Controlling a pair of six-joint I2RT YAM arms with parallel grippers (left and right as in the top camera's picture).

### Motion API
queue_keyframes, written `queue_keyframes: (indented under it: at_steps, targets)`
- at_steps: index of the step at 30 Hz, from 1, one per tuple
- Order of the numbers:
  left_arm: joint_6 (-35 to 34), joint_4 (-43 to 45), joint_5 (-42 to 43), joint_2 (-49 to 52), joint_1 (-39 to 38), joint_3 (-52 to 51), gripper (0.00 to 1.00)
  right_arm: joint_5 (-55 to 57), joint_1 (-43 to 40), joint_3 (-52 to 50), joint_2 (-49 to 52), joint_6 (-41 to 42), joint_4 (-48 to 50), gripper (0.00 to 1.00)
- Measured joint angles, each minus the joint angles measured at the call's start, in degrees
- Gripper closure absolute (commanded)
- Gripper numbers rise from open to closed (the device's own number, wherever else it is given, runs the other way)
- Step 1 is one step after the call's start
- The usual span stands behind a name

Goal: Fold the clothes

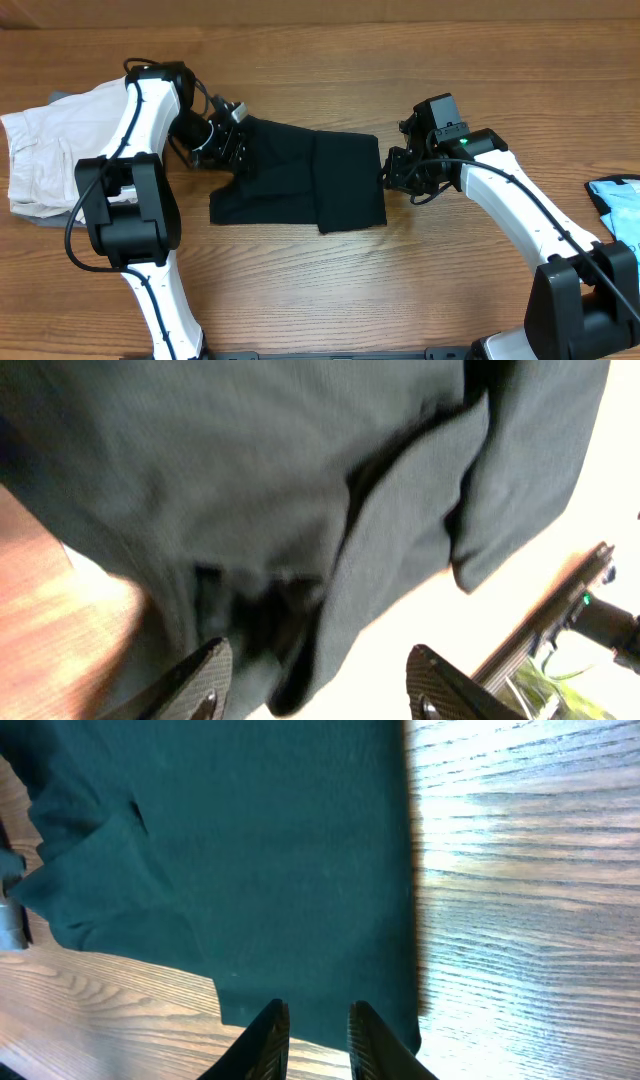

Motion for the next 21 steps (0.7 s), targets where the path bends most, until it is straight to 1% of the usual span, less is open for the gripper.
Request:
queue_keyframes:
  at_steps: [2, 4, 8, 11, 15, 18, 21]
  targets:
    - [0.11, -1.53, -1.22, 0.0, -0.11, 0.0, 0.5, 0.02, -0.02, 0.0, 0.0, -0.02, 0.2, 0.76]
    - [0.15, -2.01, -2.49, 0.0, -0.11, 0.0, 0.6, 0.02, -0.02, 0.0, 0.0, -0.02, 0.2, 0.76]
    - [0.37, -0.46, -3.28, 0.0, -0.11, -0.39, 0.68, 0.07, 0.0, 0.0, 0.0, -0.02, 0.2, 0.76]
    - [0.26, 1.79, -3.3, -0.02, -0.39, -2.64, 0.77, 0.09, -0.02, 0.0, 0.0, -0.02, 0.2, 0.76]
    - [-0.33, 3.43, -2.8, -0.02, -1.42, -5.9, 0.95, 0.11, 0.0, 0.0, 0.0, 0.0, 0.17, 0.75]
    - [-0.28, 3.69, -1.03, -0.02, -1.86, -6.16, 0.96, 0.15, 0.0, 0.0, 0.0, 0.02, 0.2, 0.72]
    - [-0.79, 3.58, 0.68, -0.02, -1.92, -4.66, 0.96, 0.15, -0.02, 0.0, 0.0, -0.13, 0.2, 0.72]
